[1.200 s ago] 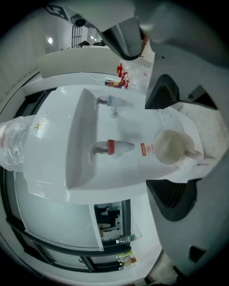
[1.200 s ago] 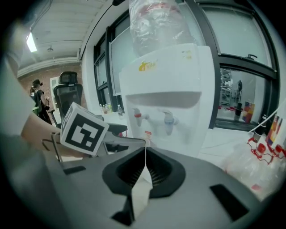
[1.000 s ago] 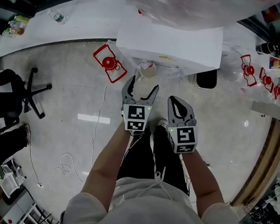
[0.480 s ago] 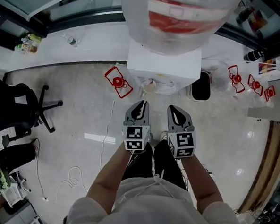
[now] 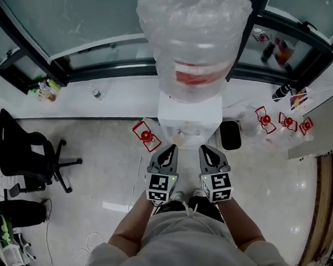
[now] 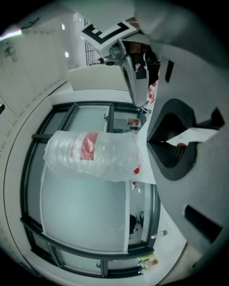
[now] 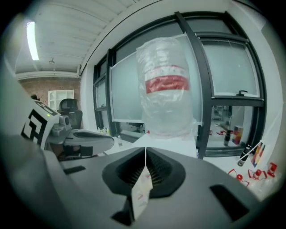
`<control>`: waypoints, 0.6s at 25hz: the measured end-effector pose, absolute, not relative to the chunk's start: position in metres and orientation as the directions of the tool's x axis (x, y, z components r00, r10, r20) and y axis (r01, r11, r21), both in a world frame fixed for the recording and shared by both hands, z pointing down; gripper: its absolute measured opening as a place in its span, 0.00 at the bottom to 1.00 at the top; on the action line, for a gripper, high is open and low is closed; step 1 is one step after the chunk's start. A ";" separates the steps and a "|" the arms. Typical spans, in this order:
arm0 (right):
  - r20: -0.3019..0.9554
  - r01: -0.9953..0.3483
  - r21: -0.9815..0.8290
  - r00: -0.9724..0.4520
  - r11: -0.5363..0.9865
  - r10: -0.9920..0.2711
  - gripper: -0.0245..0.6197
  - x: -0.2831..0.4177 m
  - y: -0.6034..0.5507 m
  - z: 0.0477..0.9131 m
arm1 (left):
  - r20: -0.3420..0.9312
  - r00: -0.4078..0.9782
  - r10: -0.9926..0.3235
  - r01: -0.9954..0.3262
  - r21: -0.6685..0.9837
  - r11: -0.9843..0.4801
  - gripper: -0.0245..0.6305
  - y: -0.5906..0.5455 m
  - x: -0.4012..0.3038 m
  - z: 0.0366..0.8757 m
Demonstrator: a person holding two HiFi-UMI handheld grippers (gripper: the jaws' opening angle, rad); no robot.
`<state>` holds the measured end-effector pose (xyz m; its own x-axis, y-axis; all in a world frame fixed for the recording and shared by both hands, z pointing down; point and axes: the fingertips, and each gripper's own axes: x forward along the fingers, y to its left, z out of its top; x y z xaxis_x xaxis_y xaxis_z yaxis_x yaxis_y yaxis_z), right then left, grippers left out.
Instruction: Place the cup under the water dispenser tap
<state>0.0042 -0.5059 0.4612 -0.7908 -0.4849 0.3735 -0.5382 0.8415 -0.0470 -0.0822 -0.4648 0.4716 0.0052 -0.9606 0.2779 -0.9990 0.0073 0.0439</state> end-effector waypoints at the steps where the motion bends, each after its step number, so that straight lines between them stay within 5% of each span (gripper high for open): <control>1: 0.356 -0.540 -0.043 -0.794 0.841 -0.492 0.08 0.004 -0.506 0.452 | 0.254 0.005 -0.967 -0.999 0.047 0.007 0.07 -0.465 -0.084 0.459; 15: 0.123 -0.547 0.044 -0.827 0.836 -0.548 0.08 -0.007 -0.511 0.328 | -0.043 0.011 -0.999 -0.999 0.033 -0.012 0.07 -0.459 -0.100 0.298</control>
<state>-0.0069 -0.5111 0.3284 -0.8272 -0.5483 0.1231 -0.5474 0.8357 0.0439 -0.1002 -0.4592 0.2980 0.0109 -0.9990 -0.0426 -0.9994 -0.0123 0.0329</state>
